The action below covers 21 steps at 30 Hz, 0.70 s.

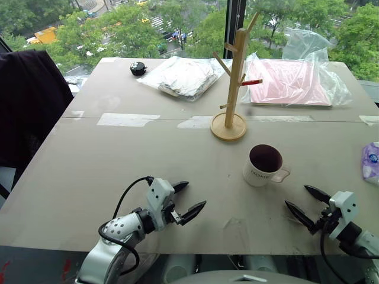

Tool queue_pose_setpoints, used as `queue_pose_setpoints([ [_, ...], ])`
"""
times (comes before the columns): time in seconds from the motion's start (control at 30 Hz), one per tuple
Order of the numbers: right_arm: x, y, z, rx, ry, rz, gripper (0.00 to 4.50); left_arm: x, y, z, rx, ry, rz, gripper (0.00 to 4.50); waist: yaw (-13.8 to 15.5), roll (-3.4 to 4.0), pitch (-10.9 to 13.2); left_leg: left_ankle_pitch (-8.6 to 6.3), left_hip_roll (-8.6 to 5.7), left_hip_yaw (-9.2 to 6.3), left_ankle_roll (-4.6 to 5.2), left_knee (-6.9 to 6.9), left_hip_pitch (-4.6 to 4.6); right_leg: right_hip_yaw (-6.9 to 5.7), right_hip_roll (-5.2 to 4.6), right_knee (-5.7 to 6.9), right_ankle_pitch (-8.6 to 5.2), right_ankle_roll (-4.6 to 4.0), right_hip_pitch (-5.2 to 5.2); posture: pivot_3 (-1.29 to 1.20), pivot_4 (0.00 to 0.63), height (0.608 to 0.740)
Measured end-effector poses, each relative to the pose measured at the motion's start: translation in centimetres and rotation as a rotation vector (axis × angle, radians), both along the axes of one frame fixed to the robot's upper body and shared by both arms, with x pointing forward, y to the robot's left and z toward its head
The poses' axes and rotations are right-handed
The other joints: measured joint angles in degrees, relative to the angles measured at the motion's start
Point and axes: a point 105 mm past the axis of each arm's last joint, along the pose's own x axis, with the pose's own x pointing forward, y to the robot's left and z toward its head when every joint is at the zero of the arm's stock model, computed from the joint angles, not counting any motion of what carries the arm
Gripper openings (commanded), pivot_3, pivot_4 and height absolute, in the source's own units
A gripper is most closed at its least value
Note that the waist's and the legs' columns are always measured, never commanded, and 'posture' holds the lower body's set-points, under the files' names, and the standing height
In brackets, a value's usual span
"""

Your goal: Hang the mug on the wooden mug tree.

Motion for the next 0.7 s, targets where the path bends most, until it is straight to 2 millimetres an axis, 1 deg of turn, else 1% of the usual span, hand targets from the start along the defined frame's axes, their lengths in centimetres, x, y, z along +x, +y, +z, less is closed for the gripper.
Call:
queue_pose_setpoints([
  [0.3, -0.45, -0.28, -0.06, -0.007, 0.007, -0.021, 4.40, 0.75, -0.18, -0.33, -0.008, -0.022, -0.036, 4.50, 0.23, 0.12, -0.06, -0.01, -0.02, -0.02, -0.02, 0.00, 0.01, -0.04, -0.15, 0.00, 0.00, 0.00, 0.01, 0.00, 0.150, 0.740],
  [0.7, -0.31, -0.29, -0.02, -0.003, 0.001, -0.038, 4.40, 0.88, -0.18, -0.37, -0.012, -0.031, -0.054, 4.50, 0.24, 0.18, -0.05, -0.02, -0.03, -0.06, -0.05, 0.00, -0.05, -0.03, -0.36, 0.00, 0.00, 0.01, 0.02, 0.00, 0.150, 0.740],
])
